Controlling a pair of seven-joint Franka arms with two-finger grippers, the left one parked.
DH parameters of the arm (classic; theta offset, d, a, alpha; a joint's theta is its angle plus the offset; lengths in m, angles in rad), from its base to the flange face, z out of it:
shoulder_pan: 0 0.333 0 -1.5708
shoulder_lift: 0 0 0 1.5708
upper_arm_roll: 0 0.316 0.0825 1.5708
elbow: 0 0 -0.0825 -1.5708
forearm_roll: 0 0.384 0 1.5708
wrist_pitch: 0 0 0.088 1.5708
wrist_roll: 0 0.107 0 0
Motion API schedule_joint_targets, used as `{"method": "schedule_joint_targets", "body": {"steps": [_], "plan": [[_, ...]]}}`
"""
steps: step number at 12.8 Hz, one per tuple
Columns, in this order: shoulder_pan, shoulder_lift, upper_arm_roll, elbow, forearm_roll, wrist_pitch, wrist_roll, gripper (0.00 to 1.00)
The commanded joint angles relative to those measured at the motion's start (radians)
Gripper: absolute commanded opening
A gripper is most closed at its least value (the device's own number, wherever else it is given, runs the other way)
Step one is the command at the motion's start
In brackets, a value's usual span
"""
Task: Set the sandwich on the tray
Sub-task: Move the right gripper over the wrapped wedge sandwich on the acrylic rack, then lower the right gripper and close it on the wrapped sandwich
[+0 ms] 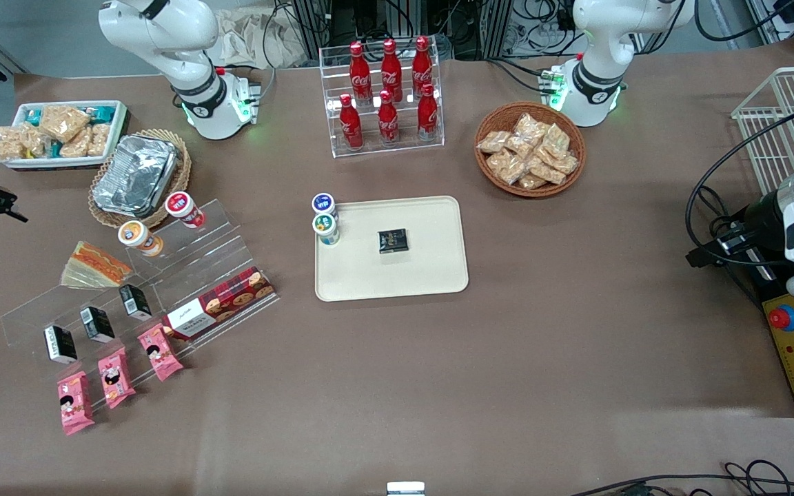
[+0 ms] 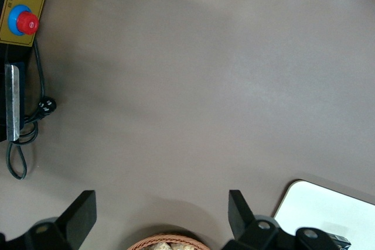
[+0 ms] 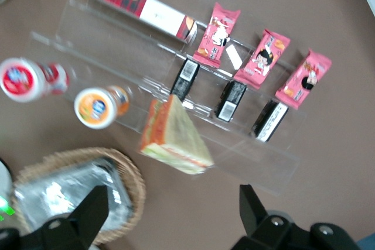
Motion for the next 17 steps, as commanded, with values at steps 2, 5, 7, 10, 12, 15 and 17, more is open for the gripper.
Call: {"method": "schedule_joint_targets", "body": {"steps": [2, 5, 7, 10, 12, 15, 17], "plan": [[-0.005, 0.009, 0.005, -0.098, -0.027, 0.111, -0.208, 0.99], [-0.004, 0.021, 0.005, -0.174, -0.027, 0.191, -0.251, 0.99], [-0.005, 0.025, 0.005, -0.230, -0.027, 0.243, -0.272, 0.99], [-0.036, 0.022, 0.004, -0.316, -0.026, 0.314, -0.330, 0.99], [-0.045, 0.022, 0.004, -0.353, -0.026, 0.346, -0.352, 0.99], [-0.045, 0.021, 0.004, -0.411, -0.021, 0.395, -0.352, 0.99], [-0.044, 0.024, 0.004, -0.461, -0.021, 0.469, -0.352, 0.99]]}}
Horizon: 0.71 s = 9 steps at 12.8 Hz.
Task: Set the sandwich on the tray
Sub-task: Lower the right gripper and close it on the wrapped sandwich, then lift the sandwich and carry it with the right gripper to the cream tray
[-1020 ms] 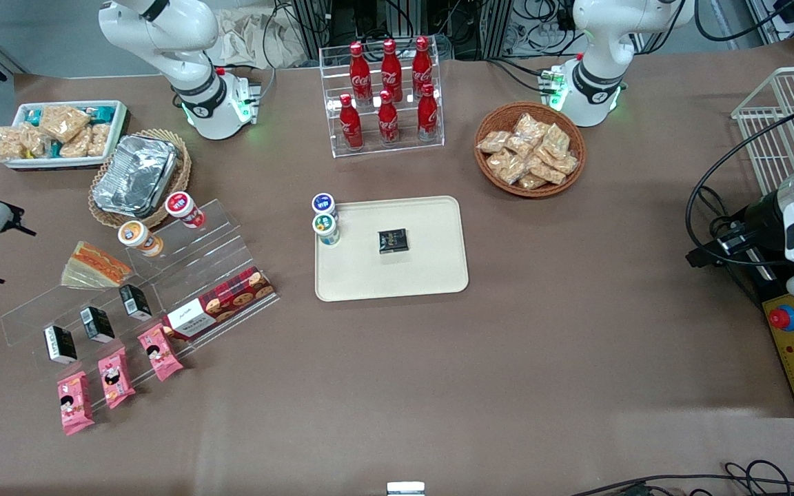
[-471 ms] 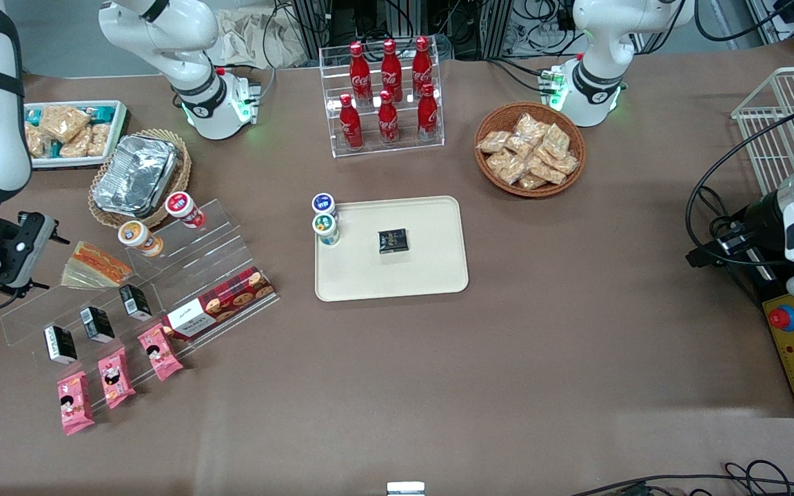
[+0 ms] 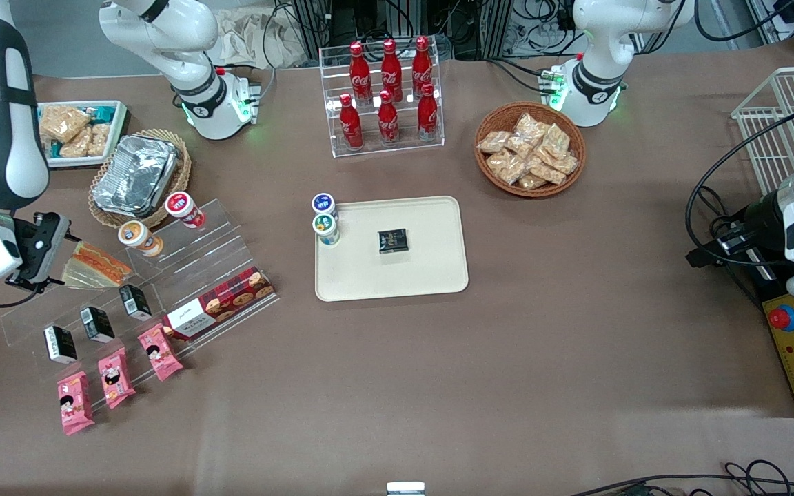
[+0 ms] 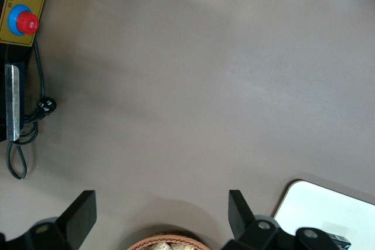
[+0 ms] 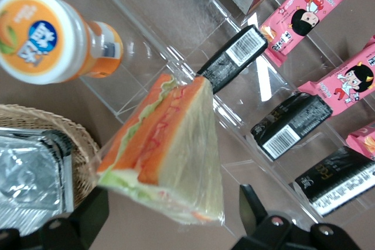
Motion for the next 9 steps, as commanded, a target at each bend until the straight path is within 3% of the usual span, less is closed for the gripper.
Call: {"method": "schedule_joint_targets", "body": {"steps": [1, 2, 6, 9], "plan": [[-0.006, -0.014, 0.005, -0.076, -0.014, 0.102, -0.012, 0.99], [-0.004, -0.004, 0.005, -0.076, -0.014, 0.109, -0.013, 0.98], [0.007, 0.002, 0.007, -0.070, -0.013, 0.134, -0.015, 0.04], [0.008, -0.030, 0.005, -0.038, -0.011, 0.154, -0.013, 0.00]]}}
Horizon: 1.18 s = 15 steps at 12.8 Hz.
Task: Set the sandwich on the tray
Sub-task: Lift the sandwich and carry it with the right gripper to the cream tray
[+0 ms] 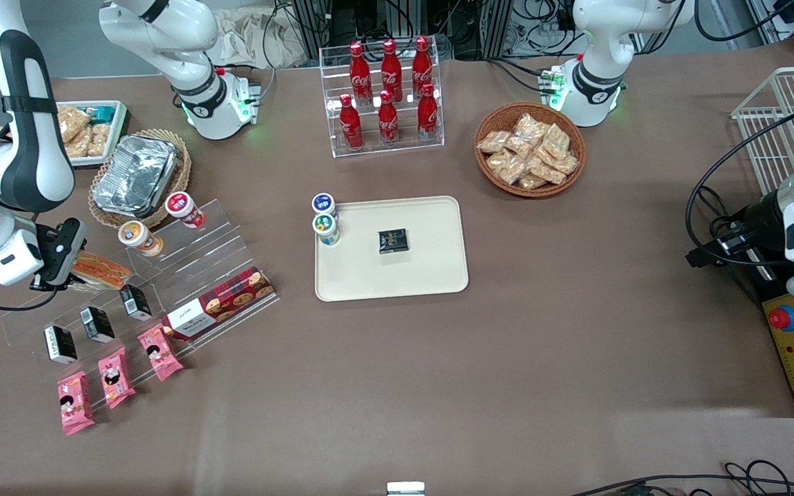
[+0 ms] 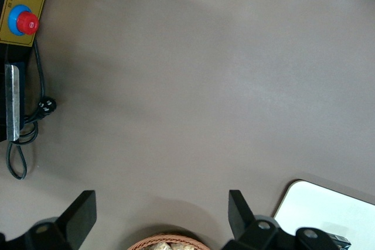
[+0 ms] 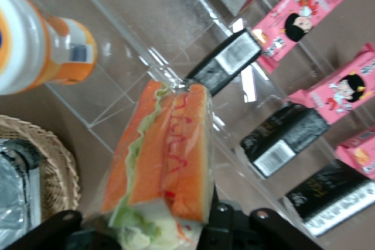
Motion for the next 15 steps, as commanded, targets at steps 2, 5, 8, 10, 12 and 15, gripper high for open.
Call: {"method": "schedule_joint_targets", "body": {"steps": [2, 5, 8, 10, 12, 15], "plan": [[0.001, -0.080, -0.001, 0.087, -0.011, 0.001, -0.006, 0.00], [0.018, -0.113, 0.020, 0.209, -0.013, -0.062, -0.002, 0.00], [0.081, -0.111, 0.094, 0.323, -0.011, -0.258, 0.158, 0.00], [0.081, -0.108, 0.205, 0.354, -0.010, -0.327, 0.279, 0.00], [0.084, -0.094, 0.331, 0.359, -0.008, -0.337, 0.418, 0.00], [0.148, -0.024, 0.480, 0.359, -0.008, -0.337, 0.672, 0.00]]}}
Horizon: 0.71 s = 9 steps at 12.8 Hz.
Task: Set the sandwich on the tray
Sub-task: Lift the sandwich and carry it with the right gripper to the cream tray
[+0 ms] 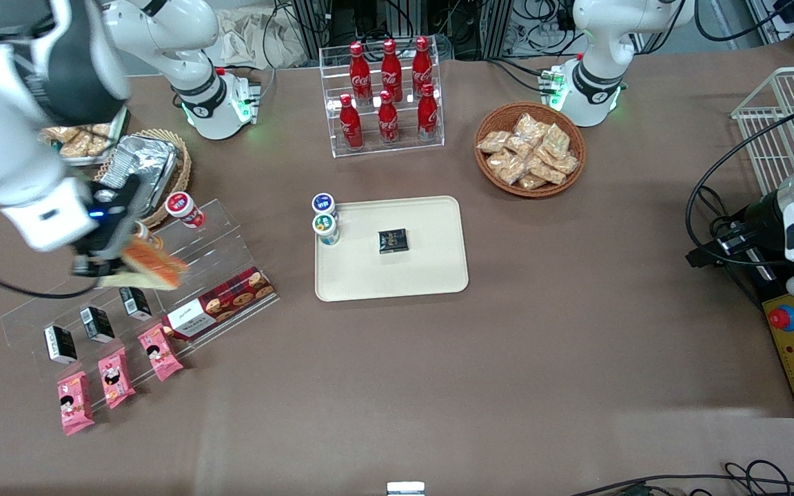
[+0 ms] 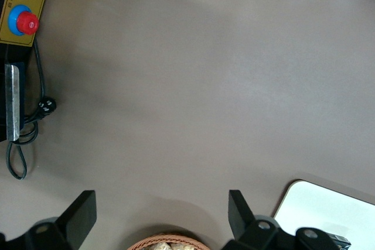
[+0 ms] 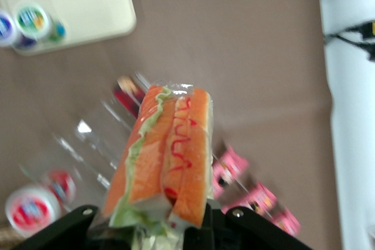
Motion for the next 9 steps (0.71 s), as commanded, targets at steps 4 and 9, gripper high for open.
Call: {"method": "schedule_joint_targets", "body": {"steps": [4, 9], "plan": [[0.253, 0.240, 0.095, 0.038, -0.018, 0.067, 0.392, 0.00], [0.428, 0.496, 0.090, 0.040, -0.055, 0.405, 0.487, 0.00]]}}
